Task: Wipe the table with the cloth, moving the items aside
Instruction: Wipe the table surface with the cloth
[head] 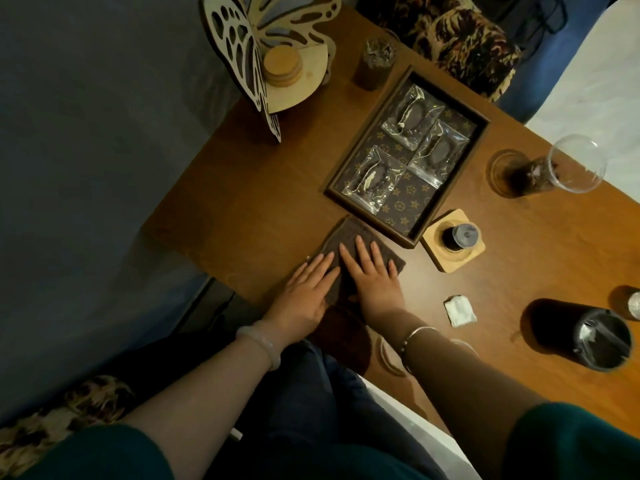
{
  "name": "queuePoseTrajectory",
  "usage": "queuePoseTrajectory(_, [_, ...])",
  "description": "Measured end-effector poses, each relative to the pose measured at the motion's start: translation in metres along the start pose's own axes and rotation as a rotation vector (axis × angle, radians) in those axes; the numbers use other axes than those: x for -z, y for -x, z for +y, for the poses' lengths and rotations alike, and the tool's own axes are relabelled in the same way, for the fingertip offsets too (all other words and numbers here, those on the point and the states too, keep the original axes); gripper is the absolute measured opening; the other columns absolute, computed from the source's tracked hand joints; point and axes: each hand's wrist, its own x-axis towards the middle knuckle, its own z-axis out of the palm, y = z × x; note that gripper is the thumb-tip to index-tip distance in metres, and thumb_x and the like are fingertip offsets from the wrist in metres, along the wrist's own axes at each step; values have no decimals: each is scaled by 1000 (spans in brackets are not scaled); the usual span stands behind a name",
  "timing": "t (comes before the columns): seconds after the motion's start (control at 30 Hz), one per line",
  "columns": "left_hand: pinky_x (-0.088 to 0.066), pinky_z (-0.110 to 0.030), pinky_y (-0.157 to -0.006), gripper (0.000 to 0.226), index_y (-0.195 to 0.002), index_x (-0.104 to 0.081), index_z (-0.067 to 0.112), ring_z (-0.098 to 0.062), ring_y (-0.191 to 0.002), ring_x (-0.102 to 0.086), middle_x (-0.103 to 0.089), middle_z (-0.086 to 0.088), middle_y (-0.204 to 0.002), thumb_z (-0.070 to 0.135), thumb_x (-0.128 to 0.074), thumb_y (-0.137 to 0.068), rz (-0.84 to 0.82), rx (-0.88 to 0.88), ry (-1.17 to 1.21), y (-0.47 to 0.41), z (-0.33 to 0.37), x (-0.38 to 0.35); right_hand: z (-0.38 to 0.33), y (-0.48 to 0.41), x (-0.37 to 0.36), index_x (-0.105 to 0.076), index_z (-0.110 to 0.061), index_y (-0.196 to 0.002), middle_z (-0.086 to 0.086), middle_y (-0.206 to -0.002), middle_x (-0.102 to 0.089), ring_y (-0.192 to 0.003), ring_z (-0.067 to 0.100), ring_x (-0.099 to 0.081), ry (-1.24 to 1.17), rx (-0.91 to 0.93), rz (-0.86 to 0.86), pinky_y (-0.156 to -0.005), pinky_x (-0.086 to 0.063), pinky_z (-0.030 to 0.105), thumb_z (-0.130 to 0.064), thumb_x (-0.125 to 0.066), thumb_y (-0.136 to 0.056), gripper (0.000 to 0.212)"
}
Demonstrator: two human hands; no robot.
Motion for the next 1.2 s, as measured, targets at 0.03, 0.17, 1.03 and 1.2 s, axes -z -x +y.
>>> queuePoseTrajectory(0.03, [5, -35, -120, 64, -154, -10, 20, -12, -146, 13, 9, 2, -161, 15, -36, -96, -38, -25, -43, -7, 0, 4, 2, 0, 1, 20, -40, -150, -3, -160, 28, -147, 25, 24, -11, -23, 9, -121, 0, 53, -19, -62, -92, 103])
queuePoseTrajectory(0.17, [9, -39, -119, 72, -154, 0, 22, -13, -146, 16, 15, 3, -160, 10, -37, -94, -141, -93, -235, -10, -2, 9, -2, 14, -14, 23, -38, -150, -1, -159, 29, -146, 29, 25, -68, -101, 8, -121, 2, 53, -22, -60, -94, 102])
queuePoseTrajectory(1.03, [0, -35, -120, 70, -154, -5, 14, -19, -147, 14, 18, -3, -159, 25, -45, -97, -176, 132, -91, -9, 4, 30, -11, -10, 3, 17, -37, -152, -3, -159, 31, -148, 25, 24, -25, 28, -6, -121, 3, 50, -16, -62, -93, 101])
queuePoseTrajectory(1.2, [7, -29, -116, 68, -153, -12, 14, -17, -147, 10, 8, -2, -161, 18, -46, -95, -164, -15, -89, -27, 33, 25, 4, 20, -10, 22, -38, -151, -1, -159, 31, -147, 27, 25, -187, -177, 23, -119, 3, 52, -19, -59, -94, 100])
